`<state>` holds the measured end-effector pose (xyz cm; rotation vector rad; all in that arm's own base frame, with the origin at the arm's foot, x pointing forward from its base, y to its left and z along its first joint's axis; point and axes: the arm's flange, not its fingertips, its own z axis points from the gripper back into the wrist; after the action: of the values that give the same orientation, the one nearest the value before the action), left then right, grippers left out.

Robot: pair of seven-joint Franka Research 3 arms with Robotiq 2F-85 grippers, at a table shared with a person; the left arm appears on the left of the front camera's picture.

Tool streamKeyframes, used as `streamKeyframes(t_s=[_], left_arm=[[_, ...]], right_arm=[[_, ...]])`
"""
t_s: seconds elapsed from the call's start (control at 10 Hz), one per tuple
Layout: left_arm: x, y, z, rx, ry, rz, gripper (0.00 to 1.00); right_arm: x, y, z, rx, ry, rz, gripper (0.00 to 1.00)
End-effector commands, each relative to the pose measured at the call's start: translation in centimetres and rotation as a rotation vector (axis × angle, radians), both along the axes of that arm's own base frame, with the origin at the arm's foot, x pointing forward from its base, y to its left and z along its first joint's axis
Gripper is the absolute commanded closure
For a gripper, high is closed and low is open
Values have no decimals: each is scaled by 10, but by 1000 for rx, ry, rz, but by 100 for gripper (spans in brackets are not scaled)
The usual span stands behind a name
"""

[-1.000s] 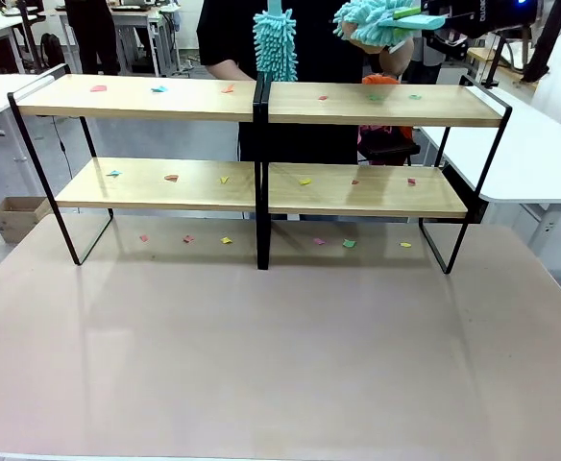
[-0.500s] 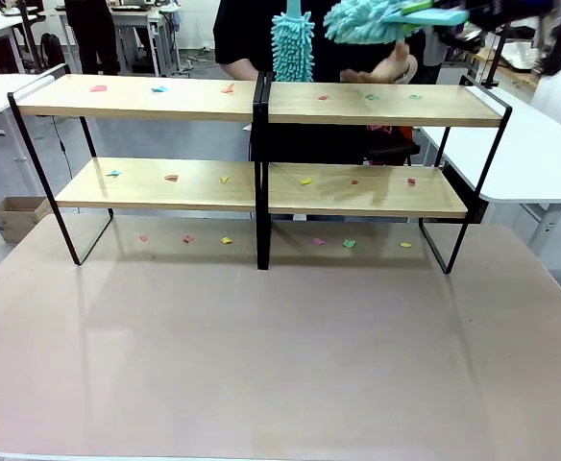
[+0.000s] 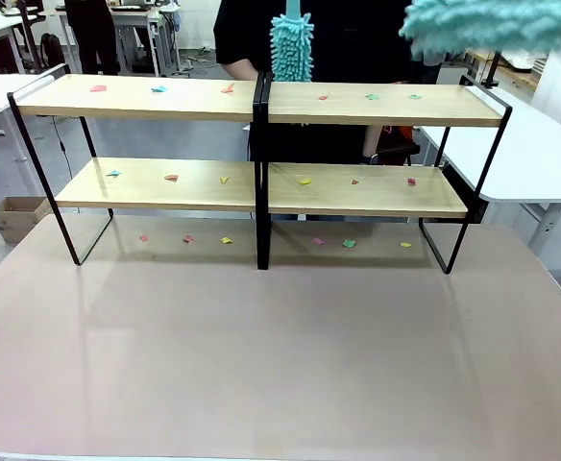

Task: Clean the shelves.
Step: Pick up the Duster when the human hands it over, then clean a randomly selected level of the Shelf with the Duster.

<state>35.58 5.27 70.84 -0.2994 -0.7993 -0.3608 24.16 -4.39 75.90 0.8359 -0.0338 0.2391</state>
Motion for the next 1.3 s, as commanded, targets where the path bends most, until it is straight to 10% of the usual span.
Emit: streamKeyframes(t_s=[0.0,0.3,0.4,1.2], left_arm=[[1,0,-1,0,-1,1,0],[1,0,-1,0,-1,1,0],[1,0,-1,0,-1,1,0],[1,0,-1,0,-1,1,0]], right_arm=[[6,-11,-49,-267,-65,49,100],[0,-19,-87,-417,-170,58,100],[-7,-25,-61,-334,-38,120,100],[-7,-25,-61,-334,-38,120,100]])
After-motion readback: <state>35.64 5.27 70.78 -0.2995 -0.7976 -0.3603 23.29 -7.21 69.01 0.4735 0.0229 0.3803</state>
